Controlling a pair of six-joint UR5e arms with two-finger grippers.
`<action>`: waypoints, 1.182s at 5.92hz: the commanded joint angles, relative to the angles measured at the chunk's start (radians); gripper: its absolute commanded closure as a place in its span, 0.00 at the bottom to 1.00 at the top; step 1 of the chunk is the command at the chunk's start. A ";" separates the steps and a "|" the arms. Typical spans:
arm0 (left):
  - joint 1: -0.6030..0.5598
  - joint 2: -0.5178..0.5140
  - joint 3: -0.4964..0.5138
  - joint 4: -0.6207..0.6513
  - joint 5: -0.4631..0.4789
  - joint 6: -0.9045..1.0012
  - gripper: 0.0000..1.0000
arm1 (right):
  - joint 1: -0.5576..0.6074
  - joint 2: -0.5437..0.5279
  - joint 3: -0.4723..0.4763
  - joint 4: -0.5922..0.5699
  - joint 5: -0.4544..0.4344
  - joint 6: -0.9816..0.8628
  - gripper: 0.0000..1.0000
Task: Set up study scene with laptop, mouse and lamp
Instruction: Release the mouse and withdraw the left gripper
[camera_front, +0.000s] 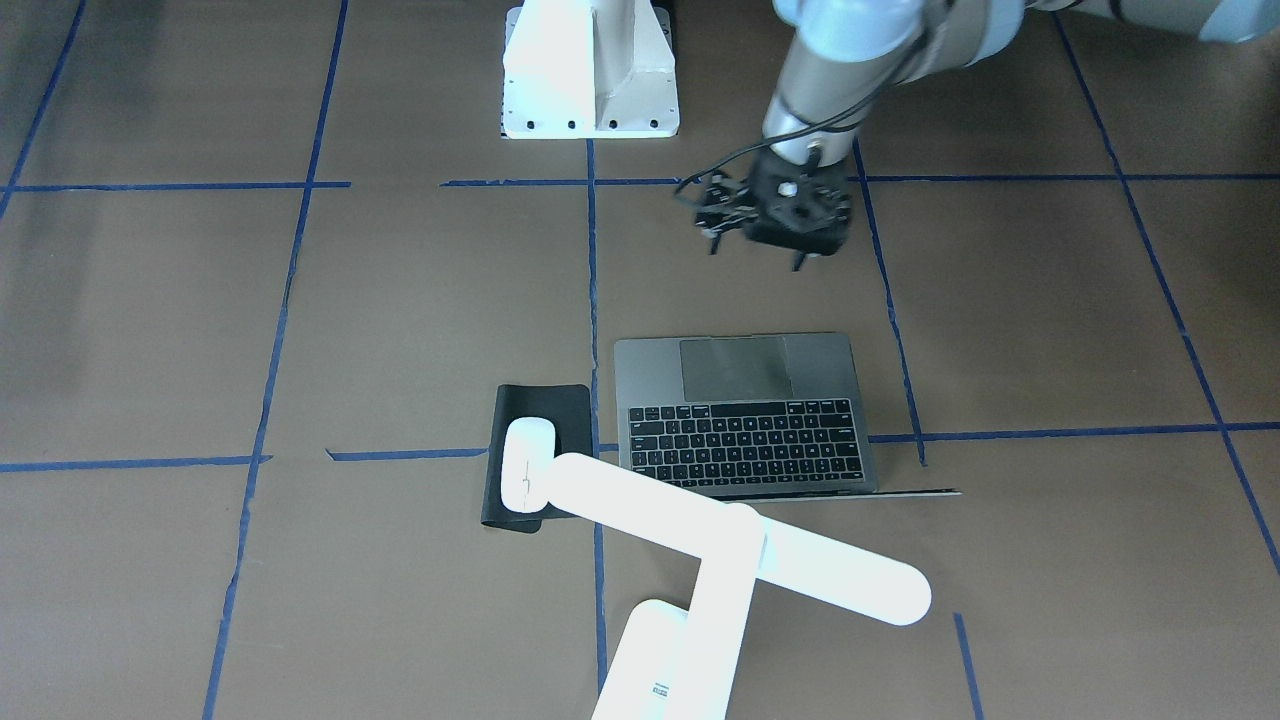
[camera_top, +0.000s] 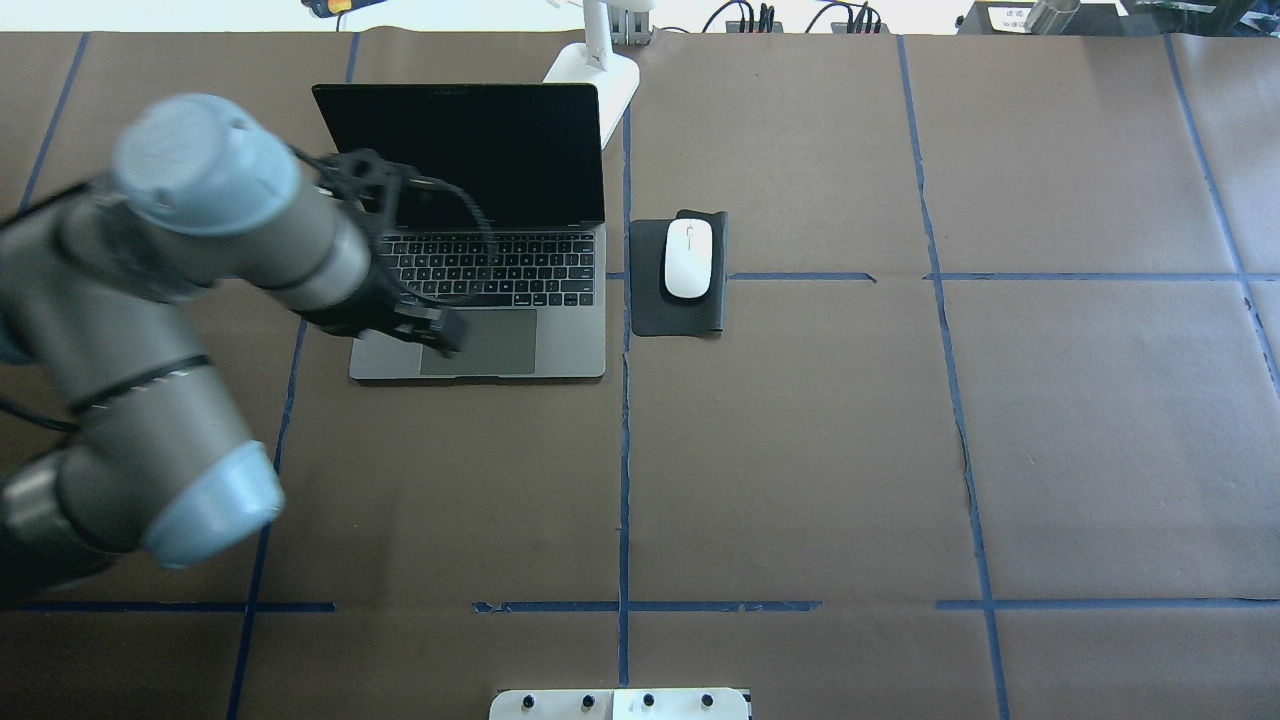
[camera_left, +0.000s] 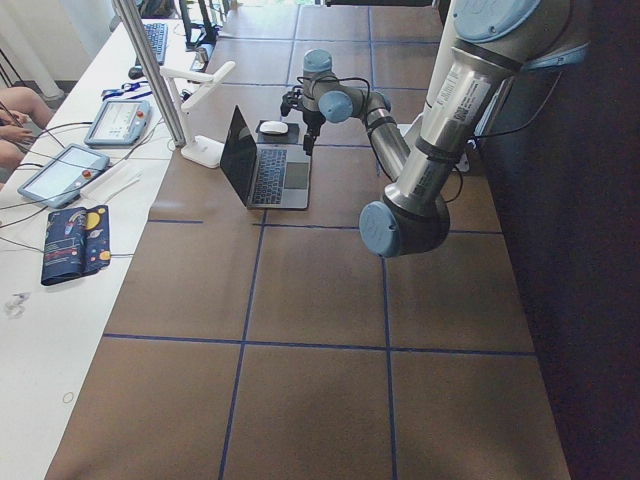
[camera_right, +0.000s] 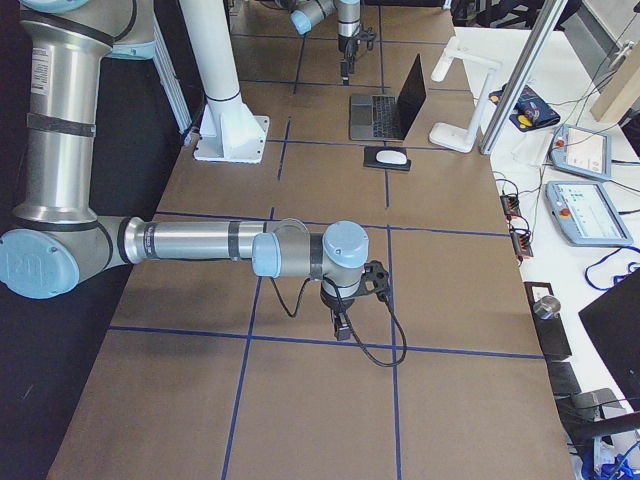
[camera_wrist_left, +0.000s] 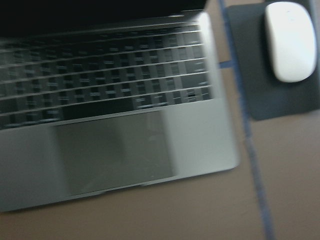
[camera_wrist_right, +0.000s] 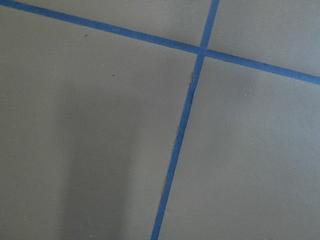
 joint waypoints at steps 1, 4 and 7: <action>-0.263 0.229 -0.077 0.094 -0.140 0.432 0.00 | 0.009 -0.012 0.004 0.001 0.013 0.085 0.00; -0.607 0.509 0.004 0.079 -0.291 0.706 0.00 | 0.009 -0.007 0.002 0.001 0.013 0.087 0.00; -0.787 0.658 0.080 -0.007 -0.298 0.907 0.00 | 0.009 -0.010 0.005 0.001 0.013 0.086 0.00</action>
